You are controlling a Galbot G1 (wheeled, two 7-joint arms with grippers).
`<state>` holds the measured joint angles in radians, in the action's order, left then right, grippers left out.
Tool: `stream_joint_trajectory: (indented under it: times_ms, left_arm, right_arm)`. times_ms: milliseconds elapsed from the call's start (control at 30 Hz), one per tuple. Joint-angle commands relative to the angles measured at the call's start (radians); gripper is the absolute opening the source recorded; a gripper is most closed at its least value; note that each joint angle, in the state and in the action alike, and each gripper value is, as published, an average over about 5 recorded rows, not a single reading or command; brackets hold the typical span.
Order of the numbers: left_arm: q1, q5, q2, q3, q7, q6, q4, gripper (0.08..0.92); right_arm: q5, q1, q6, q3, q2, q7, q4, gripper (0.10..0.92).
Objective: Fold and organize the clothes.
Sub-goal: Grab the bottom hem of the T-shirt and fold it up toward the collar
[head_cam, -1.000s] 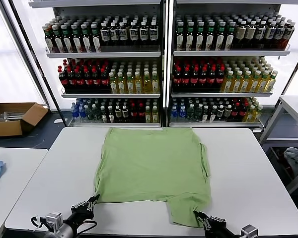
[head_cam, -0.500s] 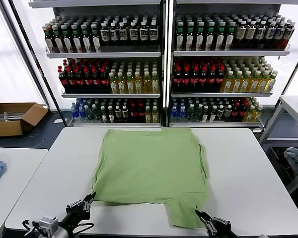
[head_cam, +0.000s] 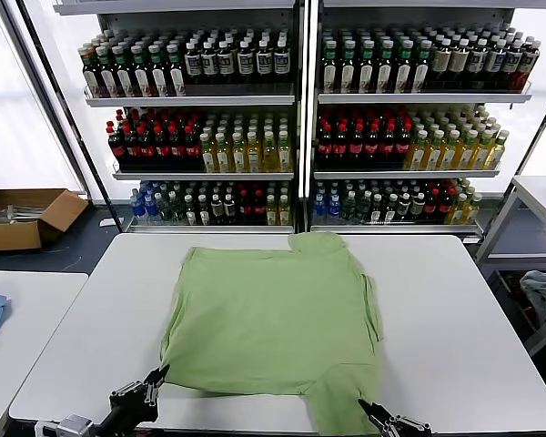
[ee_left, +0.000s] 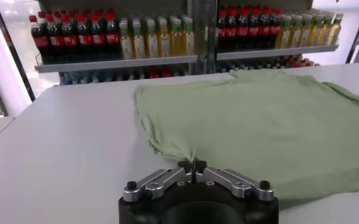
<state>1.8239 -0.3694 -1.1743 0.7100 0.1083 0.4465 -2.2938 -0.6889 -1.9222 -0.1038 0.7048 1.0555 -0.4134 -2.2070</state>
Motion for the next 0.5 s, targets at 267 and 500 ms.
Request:
stream_joint_trajectory:
  times_ms: [267,500]
  left_arm:
    - [-0.230,-0.180,0.132,0.008,-0.009,0.072,0.083,0.099]
    - [-0.403,-0.278,0.160,-0.051,-0.008,0.085,0.213,0.094]
  right_arm:
    - [-0.107,0.372,-0.056,-0.069,-0.020,0.147,0.147,0.106]
    - [-0.126,0.597,-0.057,-0.160,-0.084,0.165,0.300,0.106]
